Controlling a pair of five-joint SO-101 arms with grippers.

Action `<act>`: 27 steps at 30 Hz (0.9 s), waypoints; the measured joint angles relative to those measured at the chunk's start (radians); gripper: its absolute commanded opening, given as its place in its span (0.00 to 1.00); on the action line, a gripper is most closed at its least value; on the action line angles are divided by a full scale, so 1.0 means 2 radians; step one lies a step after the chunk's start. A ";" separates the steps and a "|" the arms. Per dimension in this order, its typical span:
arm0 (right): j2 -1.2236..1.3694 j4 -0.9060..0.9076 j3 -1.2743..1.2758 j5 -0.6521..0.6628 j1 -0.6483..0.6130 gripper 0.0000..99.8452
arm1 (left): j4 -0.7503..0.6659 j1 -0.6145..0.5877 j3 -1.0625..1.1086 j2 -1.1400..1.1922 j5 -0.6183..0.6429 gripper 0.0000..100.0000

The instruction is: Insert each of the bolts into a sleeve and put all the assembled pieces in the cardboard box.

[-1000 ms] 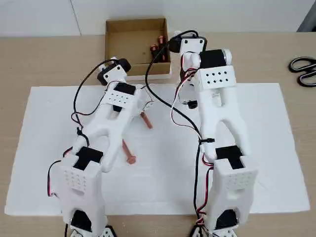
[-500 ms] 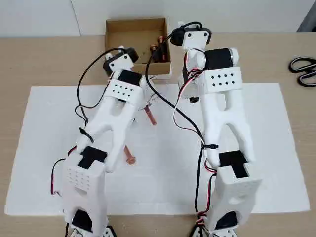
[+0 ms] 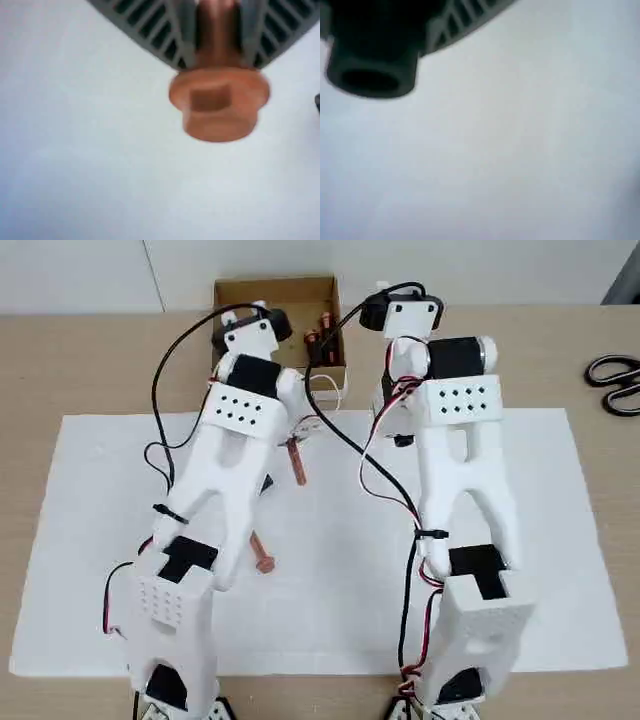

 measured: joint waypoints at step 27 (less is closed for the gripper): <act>0.000 0.000 0.000 0.000 0.000 0.01 | 0.037 -0.074 -0.041 0.000 -0.220 0.01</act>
